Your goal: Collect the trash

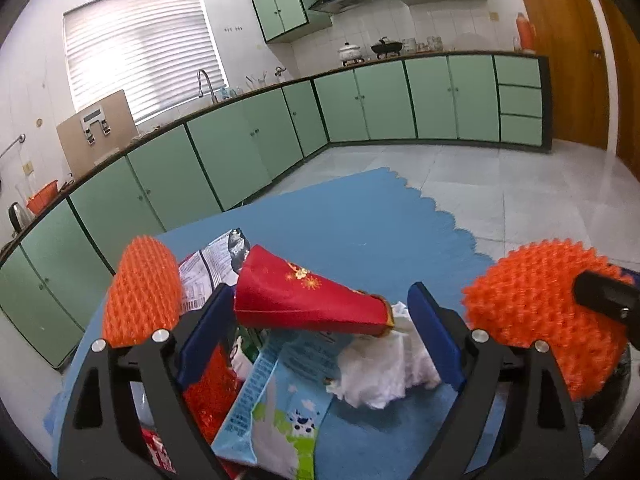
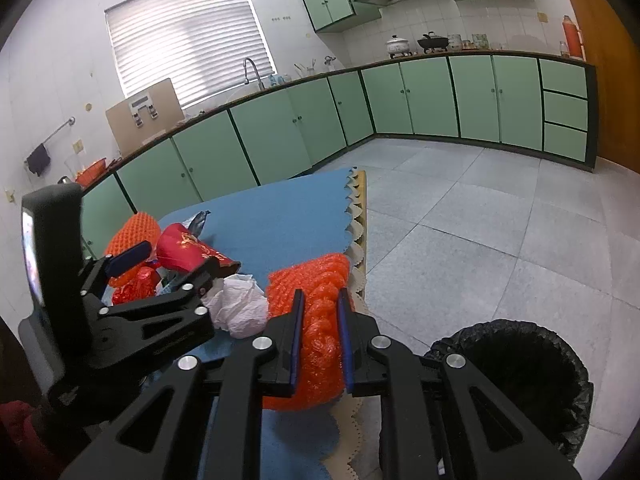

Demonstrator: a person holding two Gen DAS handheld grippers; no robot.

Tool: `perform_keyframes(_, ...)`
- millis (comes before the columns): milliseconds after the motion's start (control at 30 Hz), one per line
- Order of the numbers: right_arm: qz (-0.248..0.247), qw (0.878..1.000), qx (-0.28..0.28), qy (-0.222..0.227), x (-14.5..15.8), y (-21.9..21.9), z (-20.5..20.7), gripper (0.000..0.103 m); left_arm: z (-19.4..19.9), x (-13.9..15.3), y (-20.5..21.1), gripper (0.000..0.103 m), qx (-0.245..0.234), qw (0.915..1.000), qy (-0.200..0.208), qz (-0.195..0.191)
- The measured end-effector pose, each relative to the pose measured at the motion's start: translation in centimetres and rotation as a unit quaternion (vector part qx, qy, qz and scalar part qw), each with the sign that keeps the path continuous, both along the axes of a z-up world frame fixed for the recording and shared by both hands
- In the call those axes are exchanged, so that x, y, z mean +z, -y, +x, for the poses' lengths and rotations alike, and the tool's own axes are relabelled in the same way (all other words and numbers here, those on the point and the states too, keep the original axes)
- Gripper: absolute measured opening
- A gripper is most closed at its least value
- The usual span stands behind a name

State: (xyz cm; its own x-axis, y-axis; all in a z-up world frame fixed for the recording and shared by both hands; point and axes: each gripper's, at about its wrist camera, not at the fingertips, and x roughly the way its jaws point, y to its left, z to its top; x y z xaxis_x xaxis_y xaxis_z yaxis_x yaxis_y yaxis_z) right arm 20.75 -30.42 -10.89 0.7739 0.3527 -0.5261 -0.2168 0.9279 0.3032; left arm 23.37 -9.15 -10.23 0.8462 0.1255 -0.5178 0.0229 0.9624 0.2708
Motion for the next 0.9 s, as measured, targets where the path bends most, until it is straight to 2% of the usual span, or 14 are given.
perform_keyframes(233,0.002,1.000,0.000,-0.004,-0.3,0.2,0.2,0.016,1.0,0.0,-0.3,0.084,0.002,1.0000,0.005,-0.006)
perform_keyframes(500,-0.003,1.000,0.001,-0.007,-0.1,-0.2,0.5,0.016,0.8,0.4,-2.1,0.048,0.009,0.9976,0.006,-0.068)
perform_keyframes(567,-0.005,1.000,0.004,-0.007,-0.1,-0.6,0.6,0.016,0.7,0.7,-2.8,0.029,0.010,0.9962,0.008,-0.086)
perform_keyframes(600,-0.005,1.000,0.006,-0.007,-0.1,-0.7,0.6,0.016,0.7,0.9,-3.4,0.027,0.009,0.9949,0.008,-0.100)
perform_keyframes(667,-0.007,1.000,0.010,-0.007,0.0,-1.1,0.6,0.016,0.8,1.1,-4.1,0.018,0.007,0.9930,0.007,-0.118)
perform_keyframes(700,-0.008,1.000,0.013,-0.007,0.1,-1.4,0.7,0.016,0.7,1.2,-4.5,0.012,0.007,0.9924,0.009,-0.123)
perform_keyframes(733,-0.009,1.000,0.015,-0.007,0.0,-1.6,0.7,0.016,0.8,1.2,-4.8,0.000,0.003,0.9915,0.004,-0.130)
perform_keyframes(900,-0.015,1.000,0.024,-0.004,0.3,-2.4,0.7,0.016,0.8,1.0,-5.9,0.000,0.001,0.9881,-0.009,-0.154)
